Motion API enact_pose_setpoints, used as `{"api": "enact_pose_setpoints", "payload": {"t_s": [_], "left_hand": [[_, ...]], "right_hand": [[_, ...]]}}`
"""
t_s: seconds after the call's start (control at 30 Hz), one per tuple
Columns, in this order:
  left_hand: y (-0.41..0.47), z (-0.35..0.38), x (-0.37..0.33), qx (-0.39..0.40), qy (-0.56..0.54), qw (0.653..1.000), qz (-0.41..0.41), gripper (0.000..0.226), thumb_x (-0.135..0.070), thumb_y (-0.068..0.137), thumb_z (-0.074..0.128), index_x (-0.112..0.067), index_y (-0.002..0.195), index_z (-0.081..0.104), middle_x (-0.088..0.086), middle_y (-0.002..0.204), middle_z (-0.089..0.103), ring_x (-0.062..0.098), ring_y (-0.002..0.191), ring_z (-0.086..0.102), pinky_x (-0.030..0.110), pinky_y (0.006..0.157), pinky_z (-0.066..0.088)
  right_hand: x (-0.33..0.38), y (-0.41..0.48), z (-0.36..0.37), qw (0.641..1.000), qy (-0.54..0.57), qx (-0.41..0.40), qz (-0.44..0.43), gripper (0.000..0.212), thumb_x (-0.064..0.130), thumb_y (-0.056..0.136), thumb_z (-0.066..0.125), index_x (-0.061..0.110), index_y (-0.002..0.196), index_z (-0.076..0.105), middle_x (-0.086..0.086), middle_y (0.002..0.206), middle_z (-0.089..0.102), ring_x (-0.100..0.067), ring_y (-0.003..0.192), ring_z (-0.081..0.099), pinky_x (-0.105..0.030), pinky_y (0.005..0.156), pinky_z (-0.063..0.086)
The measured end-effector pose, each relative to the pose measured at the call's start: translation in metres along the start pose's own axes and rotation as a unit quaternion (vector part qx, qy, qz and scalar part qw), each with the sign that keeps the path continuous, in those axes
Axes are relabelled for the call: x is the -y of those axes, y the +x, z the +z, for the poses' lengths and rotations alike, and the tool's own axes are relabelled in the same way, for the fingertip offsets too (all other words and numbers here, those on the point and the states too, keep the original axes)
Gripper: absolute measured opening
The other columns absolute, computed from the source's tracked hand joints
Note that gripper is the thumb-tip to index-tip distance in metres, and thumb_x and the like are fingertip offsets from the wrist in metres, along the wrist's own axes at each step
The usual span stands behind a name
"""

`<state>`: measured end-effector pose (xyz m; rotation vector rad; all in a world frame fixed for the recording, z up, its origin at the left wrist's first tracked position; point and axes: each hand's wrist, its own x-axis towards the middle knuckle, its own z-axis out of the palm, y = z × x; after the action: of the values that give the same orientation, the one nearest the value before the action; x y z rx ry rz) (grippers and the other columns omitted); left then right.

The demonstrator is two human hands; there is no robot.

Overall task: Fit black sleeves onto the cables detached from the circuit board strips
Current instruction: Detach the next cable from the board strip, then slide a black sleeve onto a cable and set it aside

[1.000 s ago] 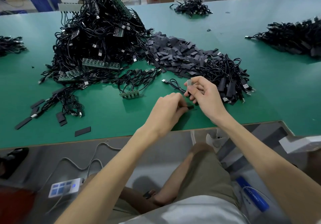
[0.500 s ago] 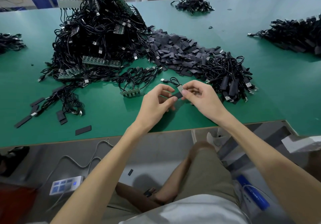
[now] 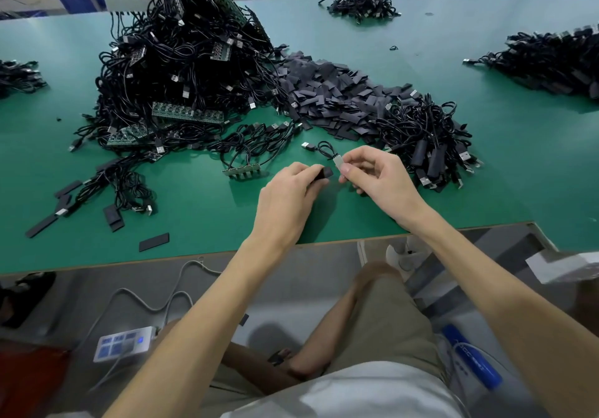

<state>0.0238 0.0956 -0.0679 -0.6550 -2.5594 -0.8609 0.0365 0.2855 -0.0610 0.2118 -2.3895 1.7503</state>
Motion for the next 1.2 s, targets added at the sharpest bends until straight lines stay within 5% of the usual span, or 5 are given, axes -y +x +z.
{"api": "enact_pose_setpoints", "payload": {"t_s": [0.47,0.67,0.87,1.0,1.2], "left_hand": [[-0.002,-0.002,-0.002,-0.022,-0.012,1.000,-0.007,0.018,-0.021,0.101,0.061,-0.010,0.108,0.073,0.004,0.098,0.067,0.028,0.078,0.063,0.042,0.068,0.053],[-0.003,0.002,0.001,-0.023,0.032,0.999,0.003,0.014,-0.014,0.097,0.064,-0.010,0.110,0.069,0.005,0.104,0.065,0.027,0.089,0.061,0.044,0.069,0.055],[-0.004,0.008,0.007,0.013,0.020,1.000,0.011,0.020,-0.017,0.099,0.059,-0.013,0.117,0.066,0.009,0.116,0.063,0.030,0.110,0.057,0.051,0.087,0.053],[-0.003,0.000,0.011,0.039,0.075,0.993,0.084,0.035,-0.004,0.088,0.069,-0.010,0.122,0.064,0.007,0.112,0.059,0.027,0.105,0.050,0.046,0.076,0.055],[0.002,-0.005,0.019,0.089,0.086,0.982,0.144,0.030,-0.006,0.090,0.068,-0.015,0.118,0.066,0.000,0.105,0.059,0.021,0.100,0.051,0.039,0.081,0.053]], "right_hand": [[-0.004,0.000,0.001,0.999,-0.024,0.002,-0.024,0.008,0.023,0.095,0.072,0.023,0.089,0.078,-0.005,0.076,0.072,-0.019,0.069,0.056,-0.036,0.067,0.045],[-0.005,0.001,0.001,0.999,-0.039,0.016,-0.026,0.009,0.019,0.095,0.071,0.021,0.091,0.079,-0.007,0.076,0.072,-0.024,0.067,0.056,-0.036,0.064,0.045],[-0.005,0.000,0.002,0.996,-0.077,0.032,-0.032,0.008,0.019,0.094,0.072,0.018,0.092,0.079,-0.013,0.072,0.069,-0.024,0.061,0.046,-0.042,0.059,0.041],[-0.006,0.000,0.003,0.996,-0.079,0.040,-0.024,0.005,0.015,0.092,0.074,0.013,0.095,0.078,-0.008,0.074,0.074,-0.036,0.069,0.065,-0.046,0.072,0.056],[-0.006,0.002,0.003,1.000,0.009,0.018,0.006,0.018,0.010,0.086,0.080,0.004,0.096,0.066,-0.010,0.073,0.075,-0.018,0.069,0.071,-0.017,0.068,0.053]]}}
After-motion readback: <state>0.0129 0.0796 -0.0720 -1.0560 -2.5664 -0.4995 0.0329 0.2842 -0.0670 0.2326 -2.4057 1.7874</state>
